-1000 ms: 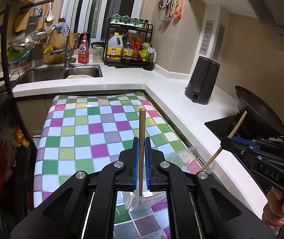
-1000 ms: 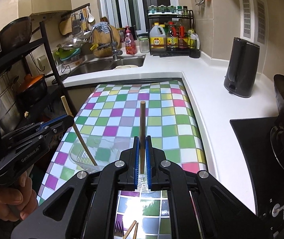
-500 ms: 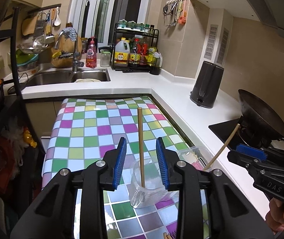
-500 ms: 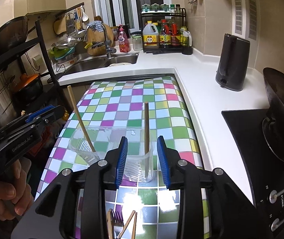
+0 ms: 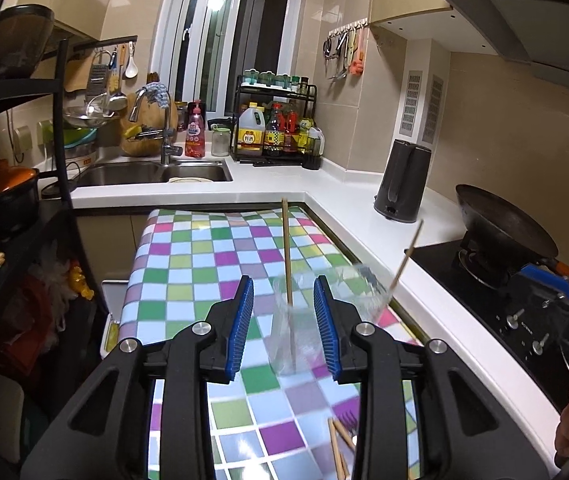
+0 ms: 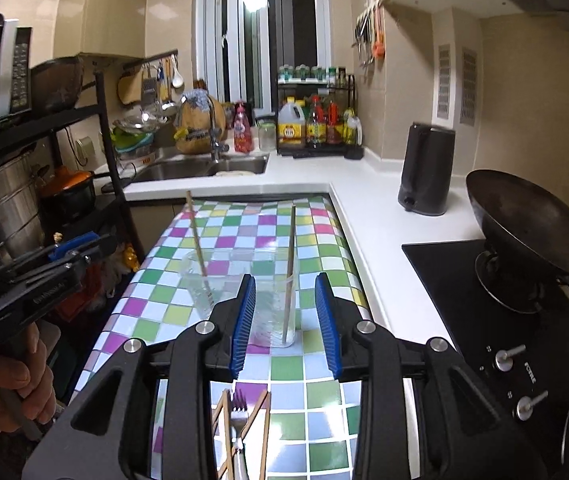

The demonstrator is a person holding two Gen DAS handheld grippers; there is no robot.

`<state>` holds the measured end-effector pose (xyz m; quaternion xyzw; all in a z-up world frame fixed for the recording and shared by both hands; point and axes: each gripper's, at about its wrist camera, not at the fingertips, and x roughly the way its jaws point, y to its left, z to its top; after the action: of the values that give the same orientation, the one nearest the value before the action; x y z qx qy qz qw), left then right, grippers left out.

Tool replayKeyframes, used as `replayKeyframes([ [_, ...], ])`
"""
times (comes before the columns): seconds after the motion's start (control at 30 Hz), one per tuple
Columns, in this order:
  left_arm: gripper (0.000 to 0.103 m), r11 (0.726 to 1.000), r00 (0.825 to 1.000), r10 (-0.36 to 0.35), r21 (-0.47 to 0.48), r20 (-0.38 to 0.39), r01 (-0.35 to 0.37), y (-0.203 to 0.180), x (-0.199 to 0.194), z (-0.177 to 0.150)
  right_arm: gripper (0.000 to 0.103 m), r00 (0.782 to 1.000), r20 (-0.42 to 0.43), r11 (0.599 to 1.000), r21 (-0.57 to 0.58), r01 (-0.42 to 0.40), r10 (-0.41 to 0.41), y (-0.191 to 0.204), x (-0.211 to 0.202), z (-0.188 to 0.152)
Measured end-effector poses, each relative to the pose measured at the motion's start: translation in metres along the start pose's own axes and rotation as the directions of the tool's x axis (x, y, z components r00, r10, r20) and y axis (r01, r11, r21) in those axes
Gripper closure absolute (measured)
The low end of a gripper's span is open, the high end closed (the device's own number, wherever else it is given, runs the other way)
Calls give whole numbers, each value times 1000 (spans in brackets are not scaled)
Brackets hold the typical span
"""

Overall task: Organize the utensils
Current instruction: 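Move both open tools back toward the remaining utensils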

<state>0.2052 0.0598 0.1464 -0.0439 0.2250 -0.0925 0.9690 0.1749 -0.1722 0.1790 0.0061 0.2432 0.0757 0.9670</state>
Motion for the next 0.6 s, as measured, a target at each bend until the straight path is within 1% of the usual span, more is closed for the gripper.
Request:
replayKeyframes([
  [0.07,72,1000,1000,3,7,4,-3,-1,-13,-17,71,999,43,1000,6,14,-14,2,-19,-19],
  [0.13,72,1000,1000,5,10,1,-5,-3,-23,-39,71,998,66,1000,10,18,-19,4,-33,-41],
  [0.17,72,1000,1000,8,12,0,-8,-4,-28,-49,71,997,73,1000,12,25,-26,5,-37,-52],
  [0.23,72,1000,1000,15,3,0,-15,-5,-38,-74,74,997,71,1000,14,15,-16,6,-44,-78],
  [0.3,83,1000,1000,13,-9,-12,-13,-8,-44,-100,91,998,69,1000,16,12,-13,5,-49,-103],
  [0.37,85,1000,1000,20,-8,-23,-21,-14,-52,-126,93,999,50,999,45,4,-6,2,-50,-128],
  [0.4,91,1000,999,10,-10,-38,-10,-16,-54,-137,94,999,35,998,64,-1,-1,0,-50,-141],
  [0.5,92,1000,994,-16,-21,-105,14,-25,-61,-175,94,999,-42,996,94,-7,11,-3,-42,-178],
  [0.53,92,999,992,-27,-25,-125,24,-28,-63,-184,94,996,-81,994,106,-17,25,-4,-37,-190],
  [0.6,93,998,983,-47,-39,-176,41,-31,-67,-204,93,992,-124,995,102,-25,37,-1,-33,-212],
])
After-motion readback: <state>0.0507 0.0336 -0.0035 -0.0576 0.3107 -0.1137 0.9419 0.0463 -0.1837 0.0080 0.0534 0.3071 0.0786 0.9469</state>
